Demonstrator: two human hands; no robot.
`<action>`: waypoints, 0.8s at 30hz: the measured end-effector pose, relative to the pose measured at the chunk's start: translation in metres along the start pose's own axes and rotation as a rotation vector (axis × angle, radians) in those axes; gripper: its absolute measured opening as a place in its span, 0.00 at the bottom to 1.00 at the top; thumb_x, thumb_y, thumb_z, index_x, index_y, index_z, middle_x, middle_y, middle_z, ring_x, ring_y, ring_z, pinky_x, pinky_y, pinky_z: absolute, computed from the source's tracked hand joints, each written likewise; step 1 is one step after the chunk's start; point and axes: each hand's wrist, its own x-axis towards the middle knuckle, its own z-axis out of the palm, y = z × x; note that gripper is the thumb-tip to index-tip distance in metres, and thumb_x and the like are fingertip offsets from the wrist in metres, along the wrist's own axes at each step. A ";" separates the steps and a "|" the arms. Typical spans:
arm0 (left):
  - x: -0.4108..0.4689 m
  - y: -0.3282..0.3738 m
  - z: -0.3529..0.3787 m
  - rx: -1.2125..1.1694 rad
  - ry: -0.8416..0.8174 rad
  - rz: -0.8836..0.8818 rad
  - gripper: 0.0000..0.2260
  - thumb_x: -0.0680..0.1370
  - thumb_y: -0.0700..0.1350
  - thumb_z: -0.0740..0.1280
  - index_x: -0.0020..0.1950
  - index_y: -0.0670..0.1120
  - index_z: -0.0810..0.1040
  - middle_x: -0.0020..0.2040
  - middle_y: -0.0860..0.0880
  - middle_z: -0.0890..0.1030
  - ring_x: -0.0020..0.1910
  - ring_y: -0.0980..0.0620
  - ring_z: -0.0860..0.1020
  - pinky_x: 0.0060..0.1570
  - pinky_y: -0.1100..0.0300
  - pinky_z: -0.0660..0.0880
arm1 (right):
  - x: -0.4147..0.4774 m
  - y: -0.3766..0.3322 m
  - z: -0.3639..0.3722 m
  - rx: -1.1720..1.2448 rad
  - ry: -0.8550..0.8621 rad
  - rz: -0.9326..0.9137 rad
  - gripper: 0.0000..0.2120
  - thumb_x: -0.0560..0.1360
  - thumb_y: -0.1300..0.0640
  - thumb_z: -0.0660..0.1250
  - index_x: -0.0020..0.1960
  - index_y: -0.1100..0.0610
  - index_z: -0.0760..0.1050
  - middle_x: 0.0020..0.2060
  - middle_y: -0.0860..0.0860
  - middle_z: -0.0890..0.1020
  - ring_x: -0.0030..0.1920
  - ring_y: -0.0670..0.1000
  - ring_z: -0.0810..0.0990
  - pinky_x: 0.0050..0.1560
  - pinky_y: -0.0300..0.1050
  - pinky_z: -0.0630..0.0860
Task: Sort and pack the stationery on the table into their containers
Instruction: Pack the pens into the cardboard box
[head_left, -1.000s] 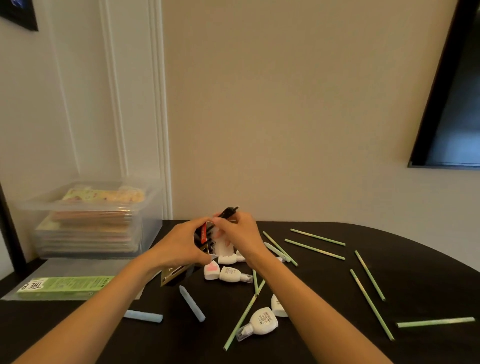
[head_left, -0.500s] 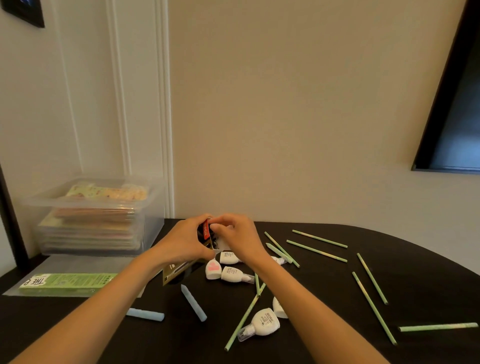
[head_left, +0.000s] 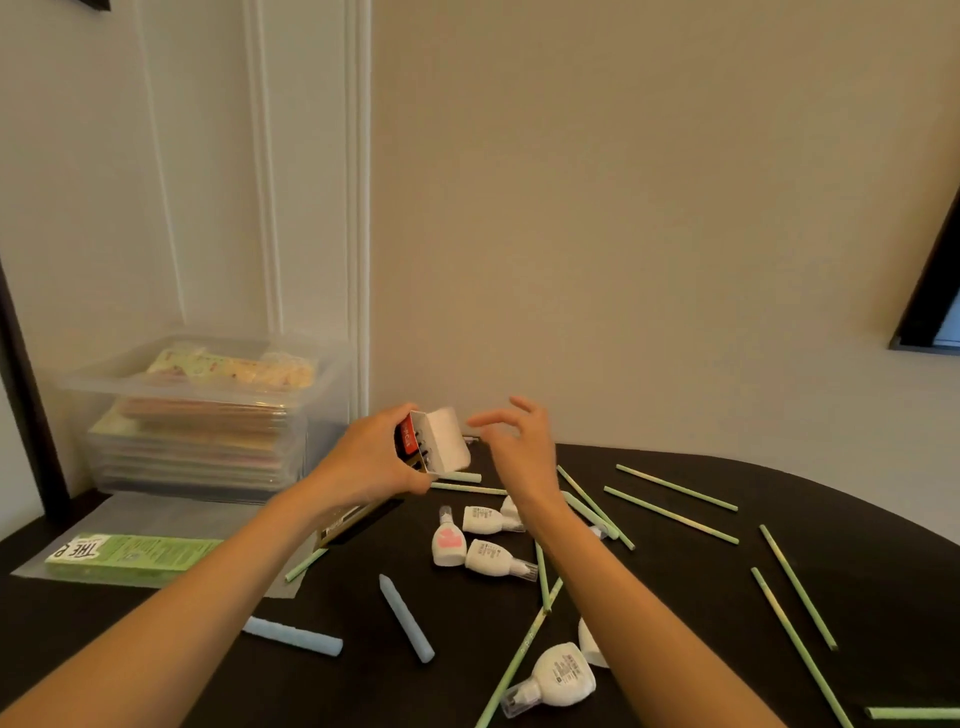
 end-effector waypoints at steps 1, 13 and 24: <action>0.006 -0.005 0.001 -0.010 0.037 -0.023 0.28 0.67 0.40 0.75 0.64 0.49 0.69 0.52 0.54 0.73 0.49 0.56 0.72 0.46 0.64 0.70 | 0.006 0.009 0.003 0.012 0.073 0.040 0.09 0.76 0.64 0.62 0.45 0.53 0.80 0.64 0.49 0.67 0.60 0.44 0.67 0.56 0.36 0.65; 0.111 -0.051 0.020 -0.061 0.249 -0.049 0.30 0.66 0.42 0.76 0.65 0.48 0.68 0.56 0.50 0.74 0.51 0.55 0.71 0.47 0.62 0.70 | 0.124 0.120 0.045 -0.580 -0.220 0.084 0.19 0.78 0.64 0.59 0.68 0.56 0.70 0.66 0.56 0.71 0.65 0.54 0.70 0.64 0.44 0.67; 0.152 -0.086 0.031 -0.034 0.252 -0.030 0.31 0.67 0.42 0.76 0.66 0.49 0.67 0.58 0.50 0.73 0.52 0.57 0.69 0.46 0.65 0.69 | 0.179 0.161 0.083 -0.980 -0.386 -0.001 0.13 0.78 0.53 0.61 0.60 0.58 0.73 0.61 0.56 0.71 0.63 0.57 0.67 0.64 0.52 0.68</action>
